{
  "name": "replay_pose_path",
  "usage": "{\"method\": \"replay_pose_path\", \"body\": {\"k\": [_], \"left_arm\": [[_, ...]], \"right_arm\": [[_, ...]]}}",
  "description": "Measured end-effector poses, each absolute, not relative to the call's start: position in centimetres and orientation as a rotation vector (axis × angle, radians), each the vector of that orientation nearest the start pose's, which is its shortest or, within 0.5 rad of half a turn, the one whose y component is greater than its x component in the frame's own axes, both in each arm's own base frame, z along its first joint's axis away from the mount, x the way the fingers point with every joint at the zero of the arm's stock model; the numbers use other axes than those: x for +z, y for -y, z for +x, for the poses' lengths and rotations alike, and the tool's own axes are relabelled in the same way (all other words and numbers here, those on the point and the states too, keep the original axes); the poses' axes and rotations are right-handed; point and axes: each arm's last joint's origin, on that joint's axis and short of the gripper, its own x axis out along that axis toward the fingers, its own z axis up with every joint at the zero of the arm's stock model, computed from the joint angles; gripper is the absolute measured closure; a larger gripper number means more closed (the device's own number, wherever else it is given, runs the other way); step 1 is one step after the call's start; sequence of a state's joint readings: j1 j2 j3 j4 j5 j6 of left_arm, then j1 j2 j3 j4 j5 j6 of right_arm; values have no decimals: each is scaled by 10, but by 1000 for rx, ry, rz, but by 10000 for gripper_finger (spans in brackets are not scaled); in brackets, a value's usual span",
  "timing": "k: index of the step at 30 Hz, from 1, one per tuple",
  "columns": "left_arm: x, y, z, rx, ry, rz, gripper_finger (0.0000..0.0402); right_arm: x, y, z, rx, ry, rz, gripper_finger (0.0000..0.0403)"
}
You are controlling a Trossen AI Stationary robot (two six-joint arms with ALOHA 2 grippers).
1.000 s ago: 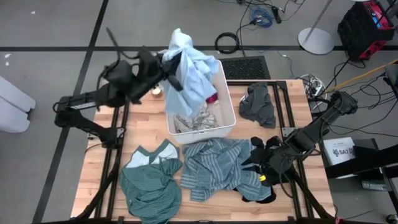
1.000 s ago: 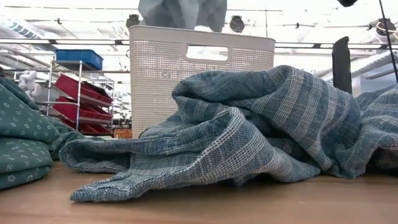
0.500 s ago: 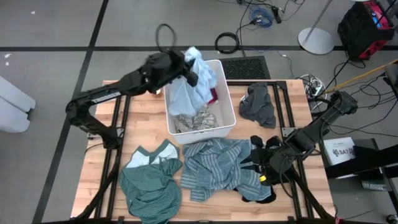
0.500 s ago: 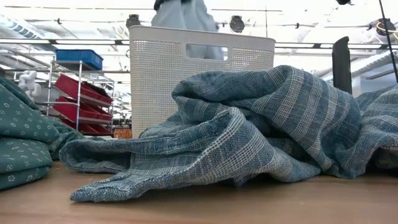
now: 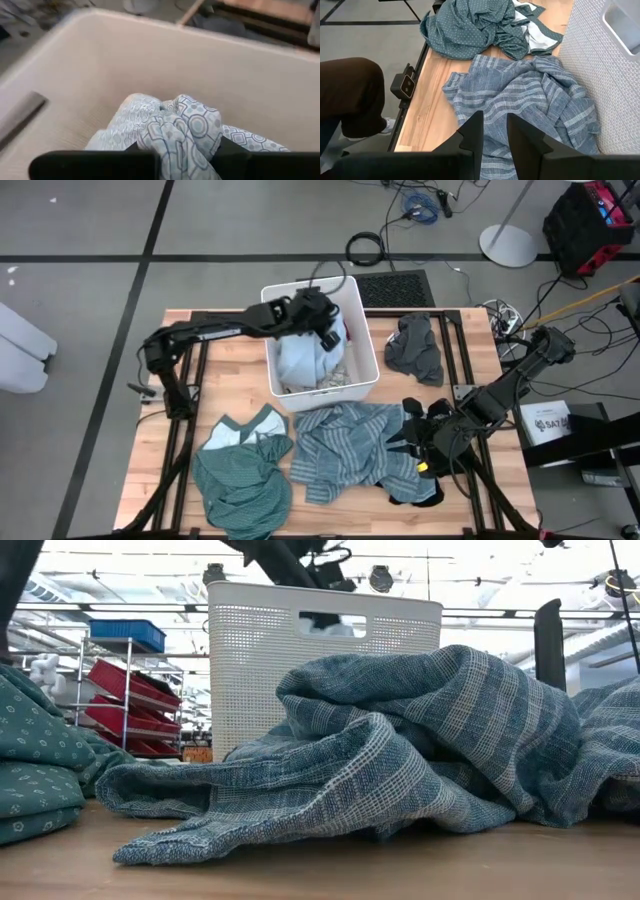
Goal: Sort clothes
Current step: Put the light blue shirt into the white laundry bin
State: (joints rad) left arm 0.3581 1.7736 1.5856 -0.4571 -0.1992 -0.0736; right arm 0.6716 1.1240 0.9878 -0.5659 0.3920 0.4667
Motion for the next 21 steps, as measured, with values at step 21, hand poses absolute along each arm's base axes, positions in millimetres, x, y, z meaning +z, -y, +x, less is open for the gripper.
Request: {"method": "replay_pose_path", "body": {"k": [21], "left_arm": [[269, -144, 381, 464, -909, -180, 360]], "right_arm": [[307, -134, 186, 123, -649, 82, 328]]}}
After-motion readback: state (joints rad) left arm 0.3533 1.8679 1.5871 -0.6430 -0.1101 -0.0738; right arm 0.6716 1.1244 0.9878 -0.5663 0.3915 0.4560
